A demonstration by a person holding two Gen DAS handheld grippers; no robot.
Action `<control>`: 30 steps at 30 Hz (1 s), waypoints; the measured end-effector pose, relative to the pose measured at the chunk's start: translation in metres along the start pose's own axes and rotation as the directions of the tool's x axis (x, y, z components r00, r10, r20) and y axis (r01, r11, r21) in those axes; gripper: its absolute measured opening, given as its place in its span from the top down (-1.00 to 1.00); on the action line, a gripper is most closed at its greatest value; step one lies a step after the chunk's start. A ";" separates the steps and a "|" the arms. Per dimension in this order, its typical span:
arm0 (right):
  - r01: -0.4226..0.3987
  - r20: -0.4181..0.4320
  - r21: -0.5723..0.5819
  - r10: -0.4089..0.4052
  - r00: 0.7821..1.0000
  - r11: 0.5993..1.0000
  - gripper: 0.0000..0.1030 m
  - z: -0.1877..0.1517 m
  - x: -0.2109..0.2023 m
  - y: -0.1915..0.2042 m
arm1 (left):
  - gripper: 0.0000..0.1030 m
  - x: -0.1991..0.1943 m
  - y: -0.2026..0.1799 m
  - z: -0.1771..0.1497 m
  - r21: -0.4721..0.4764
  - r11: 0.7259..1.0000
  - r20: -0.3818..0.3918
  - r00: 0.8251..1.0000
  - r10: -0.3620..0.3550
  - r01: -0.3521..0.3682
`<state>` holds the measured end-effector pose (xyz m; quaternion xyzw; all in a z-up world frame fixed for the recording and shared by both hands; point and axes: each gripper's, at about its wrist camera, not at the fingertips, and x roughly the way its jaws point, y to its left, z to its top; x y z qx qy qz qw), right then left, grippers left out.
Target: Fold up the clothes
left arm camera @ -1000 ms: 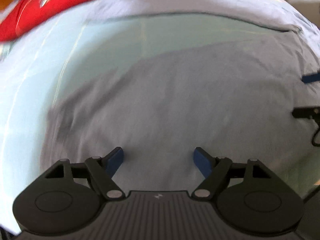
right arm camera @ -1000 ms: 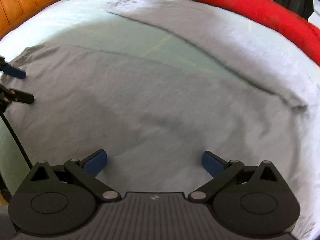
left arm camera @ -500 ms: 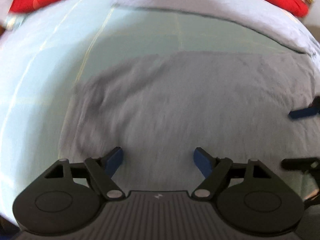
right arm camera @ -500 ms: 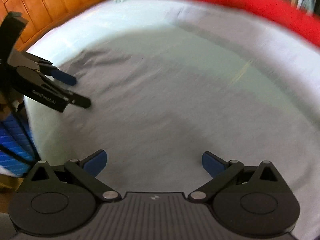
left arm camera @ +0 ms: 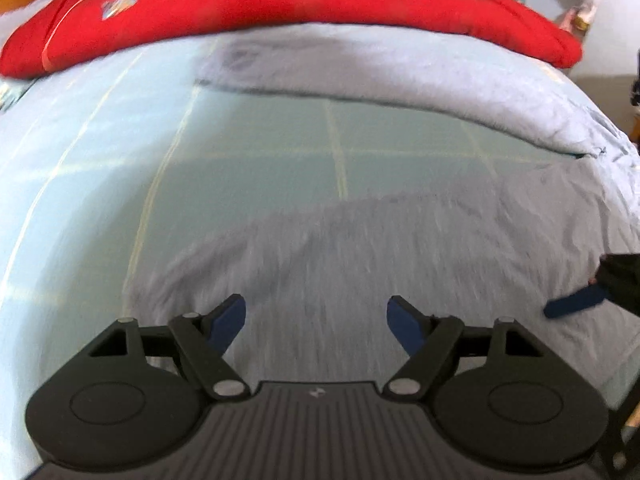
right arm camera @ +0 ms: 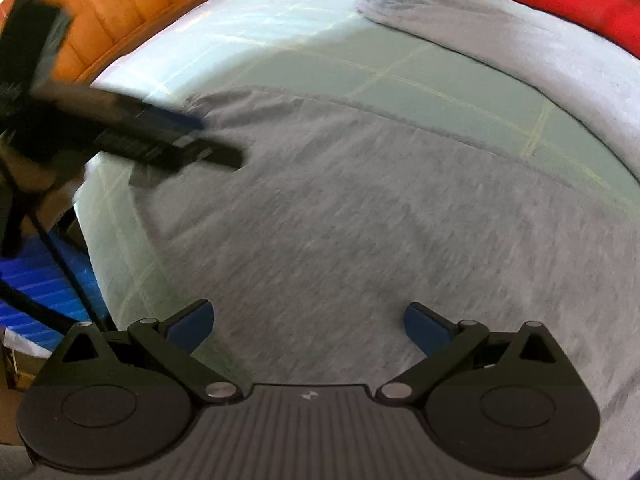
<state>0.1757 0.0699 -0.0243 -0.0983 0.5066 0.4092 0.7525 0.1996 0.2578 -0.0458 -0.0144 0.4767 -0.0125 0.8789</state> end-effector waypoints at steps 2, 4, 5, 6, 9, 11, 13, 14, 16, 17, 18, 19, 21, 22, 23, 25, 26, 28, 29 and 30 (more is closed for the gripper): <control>0.008 0.000 0.006 -0.008 1.000 1.000 -1.00 0.002 0.003 0.002 | -0.52 0.012 0.008 0.002 -0.006 1.000 -0.024 0.999 0.026 -0.027; 0.019 0.005 0.026 -0.019 1.000 0.999 -1.00 0.004 0.001 -0.001 | -0.51 0.011 0.018 0.003 -0.039 0.998 -0.027 0.999 0.043 -0.044; 0.025 0.011 0.033 -0.025 1.000 0.999 -1.00 0.006 0.002 -0.002 | -0.51 0.009 0.024 0.003 -0.057 0.997 -0.027 0.998 0.050 -0.052; 0.033 0.024 0.038 -0.034 0.999 0.999 -1.00 0.007 0.000 -0.003 | -0.49 0.008 0.029 0.004 -0.076 0.995 -0.026 0.998 0.058 -0.060; 0.061 0.055 0.039 -0.063 0.996 0.997 -1.00 0.011 -0.012 -0.008 | -0.49 -0.004 0.029 0.006 -0.101 0.995 0.002 1.000 0.018 -0.017; 0.092 0.065 0.044 -0.094 0.993 0.995 -1.00 0.014 -0.017 -0.013 | -0.49 -0.003 0.021 0.008 -0.072 0.997 0.016 0.999 -0.028 0.029; 0.116 0.064 0.051 -0.120 0.991 0.992 -1.00 0.017 -0.019 -0.019 | -0.51 0.001 0.013 0.011 -0.038 0.997 0.026 0.997 -0.072 0.073; 0.127 0.062 0.051 -0.130 0.990 0.991 -1.00 0.019 -0.020 -0.021 | -0.51 0.007 0.010 0.013 -0.022 0.997 0.026 0.997 -0.078 0.079; 0.147 0.058 0.050 -0.150 0.987 0.988 -1.00 0.021 -0.021 -0.027 | -0.51 0.023 0.009 0.018 -0.011 0.998 0.021 0.997 -0.069 0.069; 0.156 0.058 0.048 -0.158 0.986 0.987 -1.00 0.023 -0.021 -0.029 | -0.49 0.031 0.013 0.021 -0.026 0.998 0.018 0.998 -0.059 0.060; 0.164 0.059 0.046 -0.167 0.984 0.985 -1.00 0.024 -0.021 -0.031 | -0.49 0.038 0.017 0.024 -0.042 0.998 0.015 0.999 -0.050 0.051; 0.172 0.058 0.045 -0.174 0.983 0.984 -1.00 0.026 -0.021 -0.033 | -0.49 0.038 0.019 0.027 -0.053 0.997 0.022 0.999 -0.047 0.048; 0.190 0.061 0.047 -0.193 0.979 0.981 -1.00 0.028 -0.025 -0.037 | -0.49 0.030 0.021 0.031 -0.061 0.997 0.036 0.998 -0.045 0.047; 0.192 0.065 0.051 -0.195 0.979 0.980 -1.00 0.029 -0.026 -0.039 | -0.49 0.023 0.021 0.029 -0.059 0.997 0.035 0.999 -0.041 0.043; 0.192 0.067 0.055 -0.196 0.978 0.980 -1.00 0.030 -0.028 -0.042 | -0.49 0.016 0.021 0.026 -0.056 0.997 0.032 0.999 -0.041 0.043; 0.200 0.068 0.056 -0.204 0.977 0.978 -1.00 0.030 -0.027 -0.047 | -0.49 0.001 0.020 0.014 -0.047 0.998 0.017 0.999 -0.034 0.034; 0.205 0.068 0.057 -0.208 0.976 0.977 -1.00 0.031 -0.027 -0.049 | -0.49 -0.007 0.020 0.008 -0.043 0.999 0.009 1.000 -0.029 0.029; 0.208 0.069 0.062 -0.213 0.975 0.976 -1.00 0.031 -0.027 -0.054 | -0.49 -0.021 0.015 -0.008 -0.040 0.999 -0.006 1.000 -0.017 0.017; 0.207 0.068 0.064 -0.211 0.975 0.976 -1.00 0.031 -0.026 -0.056 | -0.49 -0.026 0.012 -0.016 -0.040 0.999 -0.016 1.000 -0.019 0.018; 0.203 0.062 0.066 -0.207 0.976 0.977 -1.00 0.031 -0.025 -0.058 | -0.49 -0.031 0.008 -0.024 -0.040 0.999 -0.026 0.999 -0.021 0.020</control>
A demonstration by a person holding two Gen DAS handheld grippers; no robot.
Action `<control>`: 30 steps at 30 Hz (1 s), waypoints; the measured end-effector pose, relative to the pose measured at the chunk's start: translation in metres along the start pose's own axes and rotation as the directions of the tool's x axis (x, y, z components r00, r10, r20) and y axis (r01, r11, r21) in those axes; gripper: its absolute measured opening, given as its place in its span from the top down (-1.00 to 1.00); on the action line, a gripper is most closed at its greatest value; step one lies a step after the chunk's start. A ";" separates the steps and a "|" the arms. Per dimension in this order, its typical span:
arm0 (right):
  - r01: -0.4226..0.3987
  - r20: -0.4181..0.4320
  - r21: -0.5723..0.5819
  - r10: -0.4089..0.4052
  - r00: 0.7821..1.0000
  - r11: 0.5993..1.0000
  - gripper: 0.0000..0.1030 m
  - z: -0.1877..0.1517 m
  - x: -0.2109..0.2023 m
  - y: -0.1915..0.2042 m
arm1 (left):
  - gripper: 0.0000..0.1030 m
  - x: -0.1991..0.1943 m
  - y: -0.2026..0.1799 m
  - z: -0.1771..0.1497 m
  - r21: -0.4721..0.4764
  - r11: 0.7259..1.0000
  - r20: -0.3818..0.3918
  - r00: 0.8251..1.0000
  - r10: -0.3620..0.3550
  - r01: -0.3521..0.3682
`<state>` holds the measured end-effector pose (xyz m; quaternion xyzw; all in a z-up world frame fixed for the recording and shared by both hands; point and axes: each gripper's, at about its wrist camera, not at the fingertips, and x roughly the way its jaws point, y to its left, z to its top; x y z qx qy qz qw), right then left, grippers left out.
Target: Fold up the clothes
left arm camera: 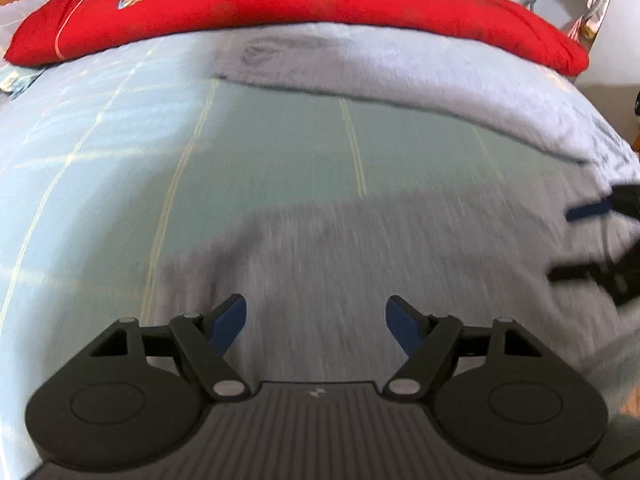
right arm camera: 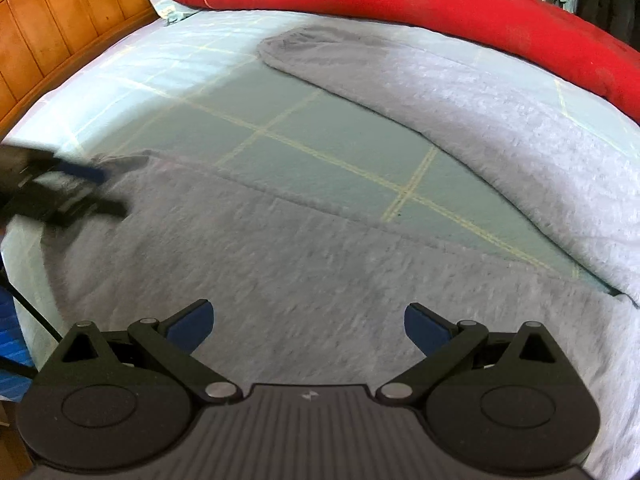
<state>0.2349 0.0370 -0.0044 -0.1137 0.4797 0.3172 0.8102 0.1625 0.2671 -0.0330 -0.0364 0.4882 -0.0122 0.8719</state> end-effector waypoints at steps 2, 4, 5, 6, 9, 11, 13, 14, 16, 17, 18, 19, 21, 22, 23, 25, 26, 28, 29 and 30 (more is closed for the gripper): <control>0.000 -0.014 0.000 0.000 1.000 1.000 -1.00 -0.001 0.004 -0.002 | -0.50 0.003 -0.003 -0.012 -0.008 1.000 -0.047 0.999 -0.010 0.009; -0.006 -0.031 -0.009 0.005 0.999 1.000 -1.00 -0.002 0.007 -0.004 | -0.49 0.006 -0.002 -0.021 -0.031 0.999 -0.087 0.996 0.028 -0.030; -0.005 -0.037 -0.014 0.004 0.999 1.000 -1.00 -0.003 0.007 -0.005 | -0.49 0.004 0.001 -0.023 -0.055 0.997 -0.092 0.995 0.041 -0.047; -0.005 -0.044 -0.018 0.004 0.999 1.000 -1.00 -0.003 0.008 -0.006 | -0.49 0.000 0.003 -0.022 -0.082 0.995 -0.086 0.995 0.048 -0.055; 0.003 -0.075 -0.022 -0.005 0.997 1.000 -1.00 -0.006 0.011 -0.010 | -0.48 -0.012 0.006 -0.016 -0.154 0.985 -0.059 0.996 0.063 -0.072; 0.002 -0.081 -0.021 -0.004 0.997 1.000 -1.00 -0.008 0.011 -0.012 | -0.49 -0.016 0.001 -0.009 -0.143 0.989 -0.025 0.999 0.041 -0.044; 0.006 -0.093 -0.028 -0.009 0.996 1.000 -1.00 -0.009 0.015 -0.013 | -0.51 -0.010 -0.005 -0.004 -0.104 0.994 -0.019 0.999 0.027 -0.028; 0.008 -0.098 -0.031 -0.011 0.995 0.999 -1.00 -0.009 0.016 -0.012 | -0.51 -0.004 -0.008 -0.002 -0.089 0.996 -0.029 0.999 0.025 -0.028; 0.014 -0.104 -0.035 -0.018 0.994 0.999 -1.00 -0.011 0.018 -0.011 | -0.51 0.009 -0.006 -0.001 -0.097 0.994 -0.070 0.997 0.037 -0.043; 0.016 -0.106 -0.034 -0.019 0.994 0.999 -1.00 -0.011 0.019 -0.011 | -0.50 0.014 -0.004 -0.003 -0.113 0.992 -0.091 0.995 0.046 -0.056; 0.016 -0.107 -0.031 -0.019 0.994 0.999 -1.00 -0.012 0.019 -0.012 | -0.50 0.014 -0.002 -0.003 -0.128 0.990 -0.095 0.994 0.046 -0.058; 0.014 -0.106 -0.029 -0.017 0.994 0.999 -1.00 -0.012 0.020 -0.013 | -0.50 0.013 0.000 -0.002 -0.142 0.988 -0.092 0.995 0.042 -0.055; 0.011 -0.100 -0.023 -0.013 0.995 1.000 -1.00 -0.015 0.020 -0.016 | -0.50 0.011 0.001 0.003 -0.145 0.988 -0.095 0.995 0.044 -0.058; 0.010 -0.098 -0.018 -0.012 0.995 1.000 -1.00 -0.016 0.019 -0.018 | -0.49 0.010 0.000 0.005 -0.140 0.988 -0.096 0.994 0.049 -0.063; 0.011 -0.096 -0.013 -0.012 0.995 1.000 -1.00 -0.017 0.019 -0.019 | -0.49 0.010 -0.002 0.008 -0.134 0.989 -0.095 0.994 0.052 -0.064; 0.011 -0.091 -0.003 -0.012 0.996 1.000 -1.00 -0.017 0.017 -0.021 | -0.49 0.008 -0.008 0.014 -0.117 0.992 -0.069 0.997 0.040 -0.048; 0.009 -0.086 0.003 -0.009 0.996 1.000 -1.00 -0.017 0.015 -0.022 | -0.49 0.007 -0.011 0.018 -0.099 0.994 -0.055 0.998 0.036 -0.041; 0.001 -0.072 0.020 0.001 0.997 1.000 -1.00 -0.017 0.010 -0.025 | -0.50 0.009 -0.018 0.024 -0.063 0.997 -0.039 0.999 0.031 -0.034; 0.007 -0.068 0.023 -0.005 0.998 1.000 -1.00 -0.016 0.009 -0.026 | -0.51 0.013 -0.019 0.024 -0.051 0.998 -0.048 0.999 0.026 -0.029; 0.014 -0.063 0.024 -0.013 0.998 1.000 -1.00 -0.016 0.007 -0.028 | -0.51 0.019 -0.020 0.022 -0.047 0.998 -0.066 0.997 0.028 -0.031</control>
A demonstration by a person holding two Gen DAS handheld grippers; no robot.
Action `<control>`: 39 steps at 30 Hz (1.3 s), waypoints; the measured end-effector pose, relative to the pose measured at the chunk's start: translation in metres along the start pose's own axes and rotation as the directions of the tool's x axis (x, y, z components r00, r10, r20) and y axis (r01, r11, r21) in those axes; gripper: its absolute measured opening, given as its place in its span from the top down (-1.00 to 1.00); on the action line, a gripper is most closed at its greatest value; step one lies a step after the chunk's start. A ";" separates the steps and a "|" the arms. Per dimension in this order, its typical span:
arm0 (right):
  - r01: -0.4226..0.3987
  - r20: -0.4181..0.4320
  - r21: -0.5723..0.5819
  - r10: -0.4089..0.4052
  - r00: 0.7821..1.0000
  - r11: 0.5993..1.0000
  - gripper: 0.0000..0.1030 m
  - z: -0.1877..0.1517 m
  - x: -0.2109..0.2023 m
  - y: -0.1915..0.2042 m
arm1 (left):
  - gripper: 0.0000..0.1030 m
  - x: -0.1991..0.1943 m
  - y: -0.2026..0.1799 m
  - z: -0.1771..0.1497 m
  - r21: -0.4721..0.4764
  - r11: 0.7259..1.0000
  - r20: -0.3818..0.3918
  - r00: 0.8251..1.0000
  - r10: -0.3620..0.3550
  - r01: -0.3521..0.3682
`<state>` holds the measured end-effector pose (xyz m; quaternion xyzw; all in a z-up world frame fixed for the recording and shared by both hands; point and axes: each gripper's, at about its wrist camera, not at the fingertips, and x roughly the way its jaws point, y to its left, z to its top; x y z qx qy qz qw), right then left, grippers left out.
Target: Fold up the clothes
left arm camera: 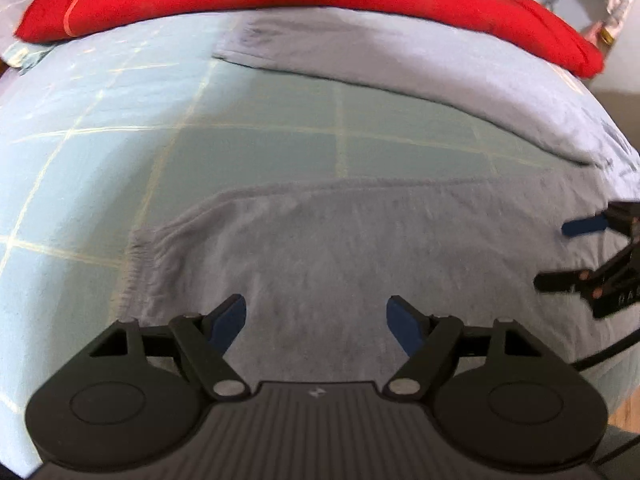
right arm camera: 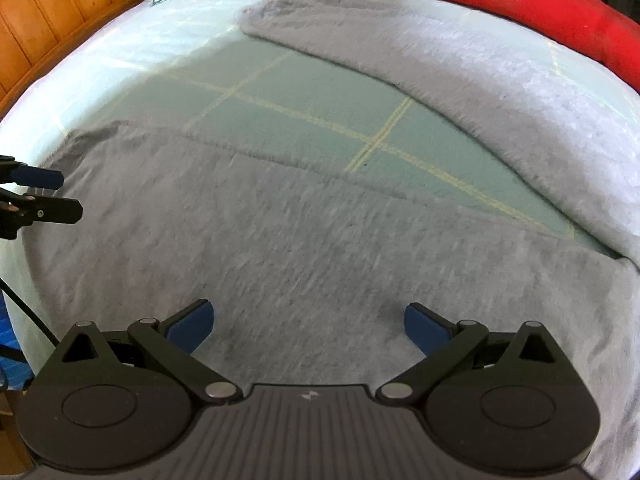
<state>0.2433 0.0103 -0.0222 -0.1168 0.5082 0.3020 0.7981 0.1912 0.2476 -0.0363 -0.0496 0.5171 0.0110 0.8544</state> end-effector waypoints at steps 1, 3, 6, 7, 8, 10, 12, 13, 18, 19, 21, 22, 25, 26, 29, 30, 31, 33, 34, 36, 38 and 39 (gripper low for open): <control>0.005 0.001 0.002 -0.005 1.000 1.000 -1.00 0.000 -0.001 -0.003 | -0.52 0.006 0.000 -0.003 0.002 1.000 -0.021 1.000 0.006 -0.006; 0.022 -0.002 0.002 -0.022 1.000 1.000 -1.00 -0.002 -0.003 -0.010 | -0.53 0.009 0.004 -0.009 -0.001 1.000 -0.036 0.999 0.023 -0.024; 0.062 -0.001 0.002 -0.062 0.998 0.998 -1.00 -0.005 -0.006 -0.022 | -0.50 0.005 0.006 -0.011 -0.014 0.998 -0.056 0.997 0.053 -0.054; 0.076 0.002 0.004 -0.076 0.997 0.997 -1.00 -0.006 -0.008 -0.026 | -0.49 0.001 0.003 -0.010 -0.006 0.998 -0.054 0.997 0.058 -0.059; 0.077 0.004 0.006 -0.077 0.997 0.997 -1.00 -0.007 -0.011 -0.030 | -0.49 -0.004 -0.001 -0.009 0.012 0.999 -0.045 0.998 0.054 -0.053; 0.076 0.007 0.000 -0.076 0.997 0.997 -1.00 -0.010 -0.017 -0.036 | -0.49 -0.011 -0.016 -0.009 0.068 0.997 -0.026 0.999 0.032 -0.031; 0.078 0.006 -0.020 -0.078 0.997 0.997 -1.00 -0.015 -0.024 -0.037 | -0.50 -0.014 -0.033 -0.012 0.129 0.992 -0.024 1.000 0.001 0.002; 0.079 0.003 -0.032 -0.079 0.997 0.996 -1.00 -0.017 -0.027 -0.037 | -0.52 -0.014 -0.042 -0.014 0.157 0.987 -0.029 0.999 -0.018 0.022; 0.078 -0.061 -0.030 -0.080 0.995 0.996 -1.00 -0.037 -0.029 -0.043 | -0.52 0.002 -0.065 -0.036 0.200 0.978 -0.126 0.991 -0.037 0.062; 0.083 -0.080 -0.021 -0.084 0.993 0.996 -1.00 -0.041 -0.028 -0.045 | -0.53 0.005 -0.065 -0.038 0.191 0.980 -0.133 0.991 -0.030 0.056; 0.077 -0.099 -0.013 -0.077 0.992 0.997 -1.00 -0.048 -0.027 -0.046 | -0.53 0.005 -0.063 -0.035 0.161 0.985 -0.144 0.989 -0.030 0.053; 0.074 -0.107 -0.016 -0.075 0.991 0.997 -1.00 -0.051 -0.026 -0.046 | -0.53 0.004 -0.063 -0.032 0.150 0.987 -0.150 0.988 -0.028 0.050; 0.074 -0.088 -0.020 -0.076 0.993 0.997 -1.00 -0.051 -0.031 -0.046 | -0.52 0.000 -0.065 -0.018 0.164 0.986 -0.118 0.993 -0.014 0.033; 0.079 -0.071 -0.007 -0.079 0.994 0.997 -1.00 -0.049 -0.034 -0.048 | -0.52 -0.001 -0.067 -0.012 0.178 0.984 -0.096 0.995 -0.015 0.032; 0.099 -0.035 0.036 -0.098 0.995 0.994 -1.00 -0.044 -0.039 -0.057 | -0.52 0.005 -0.071 0.003 0.189 0.981 -0.062 0.998 -0.018 0.029; 0.110 -0.030 0.046 -0.109 0.994 0.993 -1.00 -0.044 -0.039 -0.061 | -0.52 0.009 -0.074 0.005 0.186 0.982 -0.066 0.998 -0.022 0.034; 0.117 -0.033 0.054 -0.115 0.993 0.992 -1.00 -0.045 -0.038 -0.064 | -0.52 0.014 -0.076 0.003 0.185 0.982 -0.072 0.997 -0.028 0.041; 0.134 -0.047 0.073 -0.131 0.990 0.988 -1.00 -0.053 -0.038 -0.069 | -0.53 0.023 -0.081 -0.004 0.183 0.982 -0.113 0.993 -0.034 0.055; 0.133 -0.063 0.084 -0.128 0.990 0.988 -1.00 -0.058 -0.038 -0.072 | -0.55 0.027 -0.083 -0.009 0.178 0.983 -0.148 0.989 -0.029 0.056; 0.118 -0.093 0.111 -0.108 0.990 0.987 -1.00 -0.067 -0.038 -0.075 | -0.56 0.027 -0.083 -0.013 0.172 0.984 -0.166 0.986 -0.014 0.043; 0.099 -0.096 0.143 -0.086 0.992 0.985 -1.00 -0.070 -0.043 -0.079 | -0.56 0.026 -0.085 -0.005 0.172 0.984 -0.181 0.983 -0.006 0.038; 0.090 -0.087 0.155 -0.077 0.993 0.984 -1.00 -0.068 -0.047 -0.082 | -0.55 0.025 -0.087 0.000 0.174 0.984 -0.170 0.985 0.001 0.029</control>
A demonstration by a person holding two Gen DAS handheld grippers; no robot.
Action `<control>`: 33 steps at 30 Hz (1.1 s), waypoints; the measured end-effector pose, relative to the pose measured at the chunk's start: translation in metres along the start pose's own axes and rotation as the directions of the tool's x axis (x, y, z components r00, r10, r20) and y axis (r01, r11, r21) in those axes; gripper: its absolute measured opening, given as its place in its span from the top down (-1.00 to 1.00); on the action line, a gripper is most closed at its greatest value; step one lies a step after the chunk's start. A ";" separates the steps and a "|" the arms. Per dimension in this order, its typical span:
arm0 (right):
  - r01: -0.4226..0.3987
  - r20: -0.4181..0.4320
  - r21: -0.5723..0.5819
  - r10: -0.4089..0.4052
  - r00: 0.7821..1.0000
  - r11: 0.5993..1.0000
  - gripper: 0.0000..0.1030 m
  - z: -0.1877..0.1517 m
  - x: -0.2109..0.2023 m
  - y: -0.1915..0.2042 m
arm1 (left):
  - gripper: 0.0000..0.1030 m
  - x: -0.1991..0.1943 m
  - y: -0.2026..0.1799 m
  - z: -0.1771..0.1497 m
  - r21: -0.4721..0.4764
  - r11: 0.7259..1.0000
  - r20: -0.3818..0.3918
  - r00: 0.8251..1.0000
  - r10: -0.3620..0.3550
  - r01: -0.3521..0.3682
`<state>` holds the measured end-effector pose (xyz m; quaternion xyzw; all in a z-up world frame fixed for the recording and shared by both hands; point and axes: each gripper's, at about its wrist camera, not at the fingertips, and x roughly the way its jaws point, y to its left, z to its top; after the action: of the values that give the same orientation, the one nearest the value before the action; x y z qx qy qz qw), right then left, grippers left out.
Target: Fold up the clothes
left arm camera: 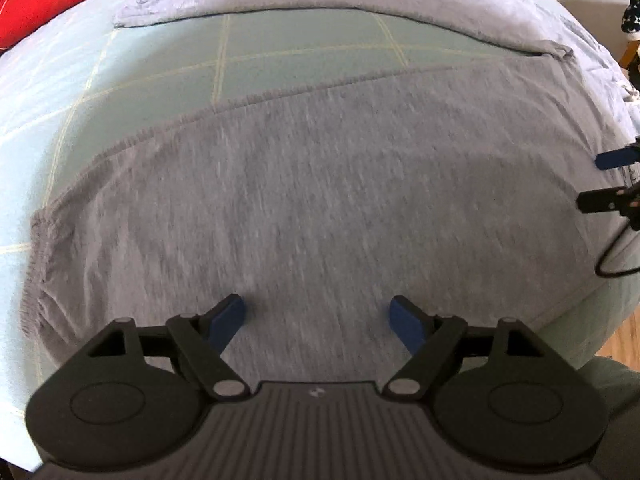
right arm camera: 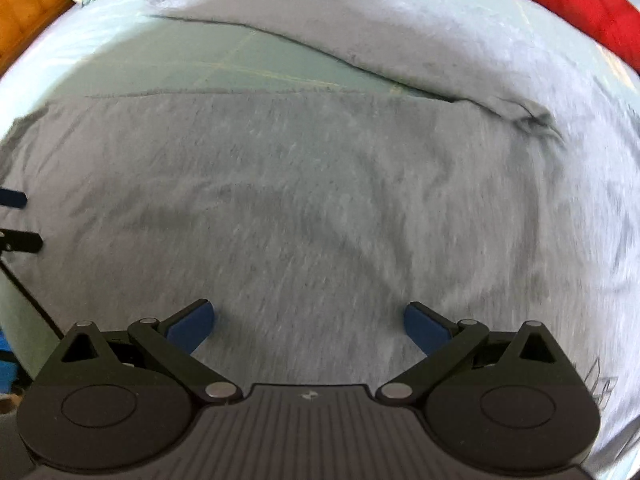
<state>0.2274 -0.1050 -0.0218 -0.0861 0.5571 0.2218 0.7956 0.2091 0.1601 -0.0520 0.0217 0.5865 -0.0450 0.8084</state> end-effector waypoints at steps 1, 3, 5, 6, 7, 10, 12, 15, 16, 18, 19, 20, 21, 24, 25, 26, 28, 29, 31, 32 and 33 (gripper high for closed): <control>0.004 0.022 0.012 -0.005 1.000 1.000 -1.00 0.002 -0.004 -0.004 | -0.55 -0.003 -0.001 0.006 0.001 1.000 0.017 1.000 0.011 -0.011; 0.028 0.074 0.032 -0.030 0.997 0.999 -1.00 0.006 -0.013 -0.013 | -0.55 -0.006 -0.006 0.020 0.009 1.000 0.049 0.999 0.014 -0.014; 0.056 0.095 0.045 -0.060 0.994 0.997 -1.00 0.009 -0.014 -0.025 | -0.55 -0.004 -0.015 0.035 0.018 1.000 0.069 0.998 0.008 -0.009; 0.071 0.094 0.061 -0.077 0.993 0.996 -1.00 0.007 -0.014 -0.033 | -0.55 -0.001 -0.020 0.041 0.025 1.000 0.067 0.998 0.001 -0.003; 0.087 0.092 0.078 -0.094 0.991 0.993 -1.00 0.004 -0.014 -0.041 | -0.55 0.003 -0.025 0.048 0.035 0.999 0.064 0.998 -0.001 -0.001; 0.122 0.030 0.126 -0.126 0.992 0.985 -1.00 -0.012 -0.010 -0.064 | -0.55 0.009 -0.046 0.067 0.076 0.997 0.088 0.996 -0.030 0.024; 0.120 0.033 0.119 -0.125 0.992 0.986 -1.00 -0.022 -0.016 -0.074 | -0.55 0.011 -0.065 0.085 0.117 0.992 0.124 0.990 -0.064 0.050; 0.128 0.068 0.109 -0.135 0.988 0.986 -1.00 -0.028 -0.027 -0.084 | -0.55 0.013 -0.099 0.119 0.174 0.978 0.184 0.971 -0.150 0.118; 0.128 0.075 0.114 -0.137 0.988 0.985 -1.00 -0.030 -0.030 -0.088 | -0.55 0.013 -0.113 0.131 0.190 0.970 0.198 0.962 -0.190 0.153; 0.129 0.085 0.121 -0.139 0.987 0.984 -1.00 -0.031 -0.032 -0.101 | -0.55 0.016 -0.142 0.153 0.221 0.948 0.213 0.937 -0.277 0.230; 0.129 0.091 0.121 -0.141 0.986 0.984 -1.00 -0.032 -0.034 -0.107 | -0.55 0.018 -0.157 0.162 0.234 0.934 0.216 0.922 -0.322 0.271; 0.130 0.095 0.113 -0.141 0.985 0.985 -1.00 -0.033 -0.035 -0.113 | -0.55 0.019 -0.171 0.169 0.246 0.919 0.212 0.908 -0.362 0.309; 0.134 0.098 0.102 -0.144 0.985 0.986 -1.00 -0.035 -0.037 -0.119 | -0.55 0.023 -0.184 0.176 0.255 0.902 0.197 0.894 -0.402 0.350; 0.134 0.109 0.080 -0.143 0.984 0.988 -1.00 -0.039 -0.042 -0.138 | -0.54 0.037 -0.226 0.190 0.264 0.854 0.127 0.862 -0.491 0.448; 0.123 0.110 0.087 -0.132 0.985 0.989 -1.00 -0.040 -0.043 -0.145 | -0.55 0.042 -0.238 0.192 0.266 0.841 0.106 0.853 -0.511 0.471; 0.112 0.115 0.093 -0.122 0.986 0.989 -1.00 -0.041 -0.045 -0.151 | -0.55 0.048 -0.246 0.193 0.265 0.835 0.091 0.850 -0.519 0.482; 0.095 0.119 0.094 -0.106 0.987 0.991 -1.00 -0.043 -0.045 -0.162 | -0.55 0.061 -0.259 0.193 0.258 0.845 0.061 0.865 -0.498 0.468; 0.095 0.120 0.089 -0.106 0.987 0.991 -1.00 -0.043 -0.045 -0.166 | -0.55 0.069 -0.260 0.194 0.248 0.861 0.051 0.881 -0.470 0.445; 0.091 0.123 0.082 -0.100 0.987 0.993 -1.00 -0.044 -0.043 -0.173 | -0.54 0.080 -0.254 0.193 0.223 0.895 0.051 0.912 -0.406 0.386; 0.087 0.120 0.083 -0.096 0.988 0.993 -1.00 -0.045 -0.045 -0.177 | -0.54 0.079 -0.245 0.189 0.211 0.911 0.073 0.924 -0.375 0.354; 0.084 0.115 0.085 -0.093 0.989 0.993 -1.00 -0.045 -0.044 -0.180 | -0.54 0.077 -0.236 0.187 0.194 0.922 0.089 0.930 -0.356 0.335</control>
<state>0.2576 -0.2930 -0.0176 -0.0657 0.5126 0.1686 0.8393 0.3865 -0.0945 -0.0633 -0.0140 0.5240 -0.2397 0.8172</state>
